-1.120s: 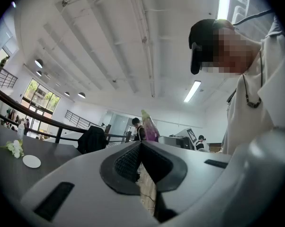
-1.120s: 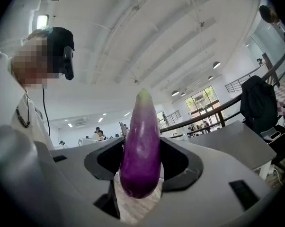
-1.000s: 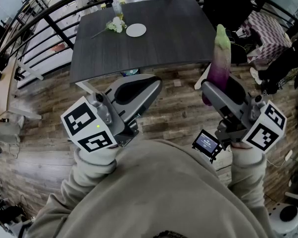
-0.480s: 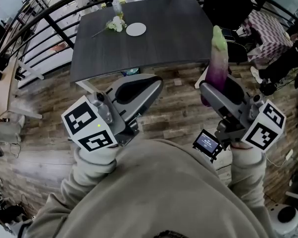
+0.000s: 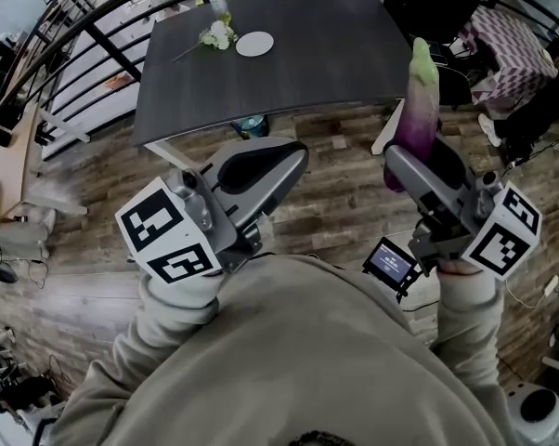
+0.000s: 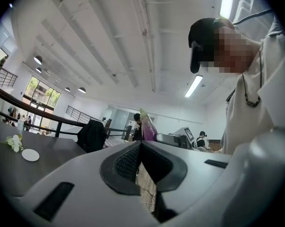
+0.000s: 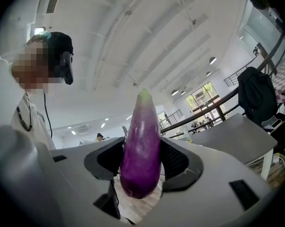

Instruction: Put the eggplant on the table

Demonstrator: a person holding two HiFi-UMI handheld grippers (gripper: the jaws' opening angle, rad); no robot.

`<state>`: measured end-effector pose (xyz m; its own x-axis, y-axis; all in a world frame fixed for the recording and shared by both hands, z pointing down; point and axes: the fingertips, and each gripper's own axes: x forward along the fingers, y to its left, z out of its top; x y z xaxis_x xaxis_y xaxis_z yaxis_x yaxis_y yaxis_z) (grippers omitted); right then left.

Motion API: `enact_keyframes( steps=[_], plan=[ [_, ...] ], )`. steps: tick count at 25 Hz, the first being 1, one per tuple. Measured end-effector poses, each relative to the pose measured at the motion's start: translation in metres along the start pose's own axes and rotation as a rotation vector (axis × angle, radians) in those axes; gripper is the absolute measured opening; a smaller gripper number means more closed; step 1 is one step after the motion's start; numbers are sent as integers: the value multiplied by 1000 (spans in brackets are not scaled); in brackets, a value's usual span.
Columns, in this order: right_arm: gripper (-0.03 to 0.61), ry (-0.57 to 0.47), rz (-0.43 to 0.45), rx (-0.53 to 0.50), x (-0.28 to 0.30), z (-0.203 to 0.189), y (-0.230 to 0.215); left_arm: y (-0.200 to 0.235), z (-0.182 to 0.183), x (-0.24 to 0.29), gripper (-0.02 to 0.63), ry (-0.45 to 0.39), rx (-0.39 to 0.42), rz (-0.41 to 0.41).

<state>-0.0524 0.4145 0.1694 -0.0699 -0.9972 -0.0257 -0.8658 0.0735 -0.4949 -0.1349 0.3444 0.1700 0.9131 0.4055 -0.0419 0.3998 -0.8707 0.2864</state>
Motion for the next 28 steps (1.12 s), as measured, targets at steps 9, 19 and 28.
enact_keyframes(
  steps=[9, 19, 28],
  plan=[
    [241, -55, -51, 32, -30, -2, -24, -2, -14, 16, 6, 33, -16, -12],
    [241, -114, -106, 9, -5, 16, -42, 40, 8, 35, 6, 14, 0, -103],
    [241, -108, -117, -37, 38, 40, -61, 94, 19, 51, 6, 4, -13, -160]
  ],
)
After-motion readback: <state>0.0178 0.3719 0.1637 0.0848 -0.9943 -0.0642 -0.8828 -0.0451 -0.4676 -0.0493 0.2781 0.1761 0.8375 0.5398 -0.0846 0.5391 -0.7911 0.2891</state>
